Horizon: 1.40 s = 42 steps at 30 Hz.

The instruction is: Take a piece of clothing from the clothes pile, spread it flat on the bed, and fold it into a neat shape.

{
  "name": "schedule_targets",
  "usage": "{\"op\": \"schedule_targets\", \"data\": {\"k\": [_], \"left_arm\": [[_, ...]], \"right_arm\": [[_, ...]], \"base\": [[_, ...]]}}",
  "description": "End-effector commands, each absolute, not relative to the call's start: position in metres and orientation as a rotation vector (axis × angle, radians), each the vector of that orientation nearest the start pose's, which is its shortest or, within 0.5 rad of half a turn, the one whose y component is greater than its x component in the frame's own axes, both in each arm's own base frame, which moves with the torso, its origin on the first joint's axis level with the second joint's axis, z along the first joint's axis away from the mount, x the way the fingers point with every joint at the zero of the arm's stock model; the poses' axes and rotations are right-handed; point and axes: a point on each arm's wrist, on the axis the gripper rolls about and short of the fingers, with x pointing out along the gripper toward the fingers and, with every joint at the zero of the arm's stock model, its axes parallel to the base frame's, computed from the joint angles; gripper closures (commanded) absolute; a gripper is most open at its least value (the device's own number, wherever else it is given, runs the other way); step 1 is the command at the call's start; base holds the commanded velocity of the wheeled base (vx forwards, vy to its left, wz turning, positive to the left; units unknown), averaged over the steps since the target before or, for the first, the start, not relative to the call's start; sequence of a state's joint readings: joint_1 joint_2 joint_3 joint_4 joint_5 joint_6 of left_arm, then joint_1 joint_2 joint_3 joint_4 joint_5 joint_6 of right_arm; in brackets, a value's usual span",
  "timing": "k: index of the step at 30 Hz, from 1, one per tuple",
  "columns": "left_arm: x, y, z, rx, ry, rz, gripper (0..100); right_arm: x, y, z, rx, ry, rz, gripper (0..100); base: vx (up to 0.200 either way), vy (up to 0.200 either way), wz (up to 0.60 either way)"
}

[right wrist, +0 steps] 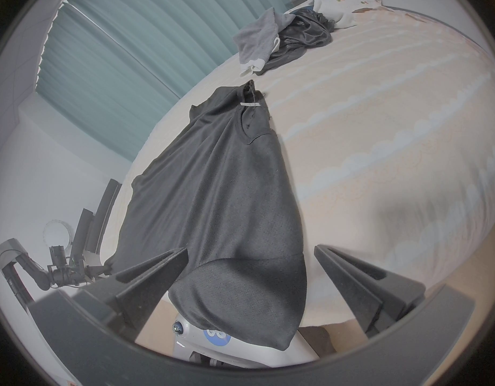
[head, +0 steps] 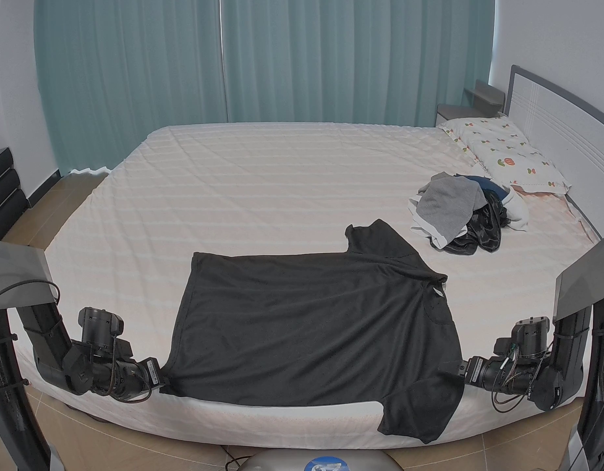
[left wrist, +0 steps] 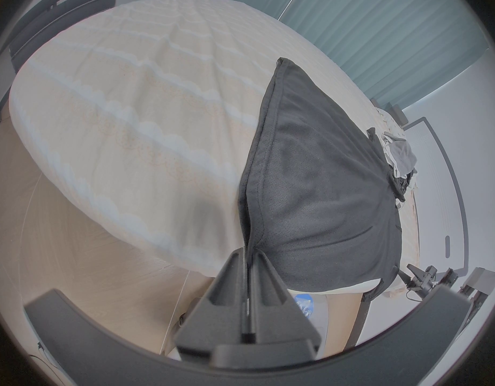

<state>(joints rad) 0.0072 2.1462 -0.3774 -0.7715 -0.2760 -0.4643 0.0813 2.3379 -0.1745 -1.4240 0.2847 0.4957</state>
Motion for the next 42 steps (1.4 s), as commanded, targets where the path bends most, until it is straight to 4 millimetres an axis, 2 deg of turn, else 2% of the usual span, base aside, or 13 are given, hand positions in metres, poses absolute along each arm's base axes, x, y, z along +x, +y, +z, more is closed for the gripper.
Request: {"op": "schedule_targets", "data": {"k": [1, 16, 20, 30, 31, 42], "left_arm": [[0.258, -0.004, -0.020, -0.565, 1.036, -0.011, 100], [0.260, -0.003, -0.020, -0.565, 1.029, -0.009, 100], [0.260, -0.003, -0.020, -0.565, 1.030, -0.008, 100], [0.260, -0.003, -0.020, -0.565, 1.032, -0.008, 100], [0.260, -0.003, -0.020, -0.565, 1.032, -0.008, 100], [0.263, -0.002, -0.018, -0.566, 1.015, -0.006, 100]], "right_arm": [[0.247, 0.028, -0.048, 0.538, 0.838, 0.168, 0], [0.227, 0.031, -0.061, 0.437, 0.890, 0.293, 0], [0.226, 0.031, -0.071, 0.402, 0.917, 0.301, 0], [0.228, 0.032, -0.070, 0.388, 0.905, 0.330, 0], [0.228, 0.032, -0.070, 0.390, 0.904, 0.329, 100], [0.218, 0.027, -0.070, 0.389, 0.938, 0.308, 100]], "base": [[0.000, 0.000, 0.00], [0.000, 0.000, 0.00], [0.000, 0.000, 0.00], [0.000, 0.000, 0.00], [0.000, 0.000, 0.00], [0.000, 0.000, 0.00]]}}
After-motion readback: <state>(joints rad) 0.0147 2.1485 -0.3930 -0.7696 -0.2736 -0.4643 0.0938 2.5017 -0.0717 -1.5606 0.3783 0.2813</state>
